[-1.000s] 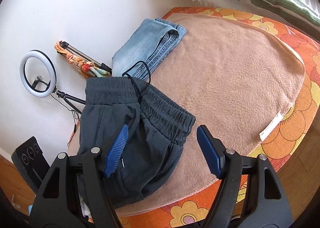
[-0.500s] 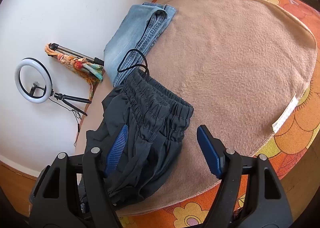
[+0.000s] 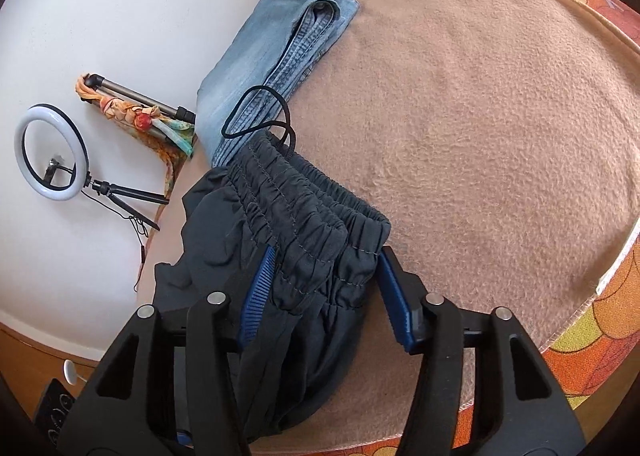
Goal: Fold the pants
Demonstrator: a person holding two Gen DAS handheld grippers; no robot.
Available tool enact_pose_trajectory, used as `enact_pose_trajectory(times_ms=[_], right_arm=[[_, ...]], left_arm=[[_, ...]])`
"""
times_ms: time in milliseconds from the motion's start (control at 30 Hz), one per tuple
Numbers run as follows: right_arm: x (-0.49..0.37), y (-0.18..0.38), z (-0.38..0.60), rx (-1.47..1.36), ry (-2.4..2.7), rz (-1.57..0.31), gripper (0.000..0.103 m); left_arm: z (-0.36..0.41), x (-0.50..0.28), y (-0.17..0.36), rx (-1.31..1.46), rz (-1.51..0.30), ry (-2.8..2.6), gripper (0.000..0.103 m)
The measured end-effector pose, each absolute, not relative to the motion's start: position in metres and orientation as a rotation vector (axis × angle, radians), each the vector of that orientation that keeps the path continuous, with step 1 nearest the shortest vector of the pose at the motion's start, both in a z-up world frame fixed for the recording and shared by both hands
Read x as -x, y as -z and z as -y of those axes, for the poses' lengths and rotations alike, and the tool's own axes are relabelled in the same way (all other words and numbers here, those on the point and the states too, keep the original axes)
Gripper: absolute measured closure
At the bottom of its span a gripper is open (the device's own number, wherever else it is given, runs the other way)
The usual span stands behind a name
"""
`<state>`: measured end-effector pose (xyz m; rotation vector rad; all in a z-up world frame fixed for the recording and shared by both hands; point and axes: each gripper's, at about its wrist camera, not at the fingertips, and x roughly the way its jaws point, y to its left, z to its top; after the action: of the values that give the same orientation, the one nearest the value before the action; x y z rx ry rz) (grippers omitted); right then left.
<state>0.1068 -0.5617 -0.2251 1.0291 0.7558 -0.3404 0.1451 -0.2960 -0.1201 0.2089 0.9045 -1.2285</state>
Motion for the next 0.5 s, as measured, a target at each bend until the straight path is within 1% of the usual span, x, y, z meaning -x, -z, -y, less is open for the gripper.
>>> enact_pose_trajectory(times_ms=[133,200,367,500], right_arm=[[-0.097,0.229,0.567,-1.073,0.349,-0.726,0.072],[-0.095,0.225,0.565,-1.061,0.354,-0.712,0.077],[-0.090,0.186,0.544,-0.922,0.367,-0.664,0.081],[-0.062,0.144,0.520,-0.773,0.420,-0.561,0.082]], left_arm=[[0.226,-0.166,0.102,-0.204,-0.849,1.037,0.075],[0.196,-0.178,0.107,-0.242,-0.839,0.926,0.075],[0.149,-0.206,0.142,-0.216,-0.928,0.768,0.075],[0.135,-0.217,0.170,-0.171,-1.016,0.733,0.075]])
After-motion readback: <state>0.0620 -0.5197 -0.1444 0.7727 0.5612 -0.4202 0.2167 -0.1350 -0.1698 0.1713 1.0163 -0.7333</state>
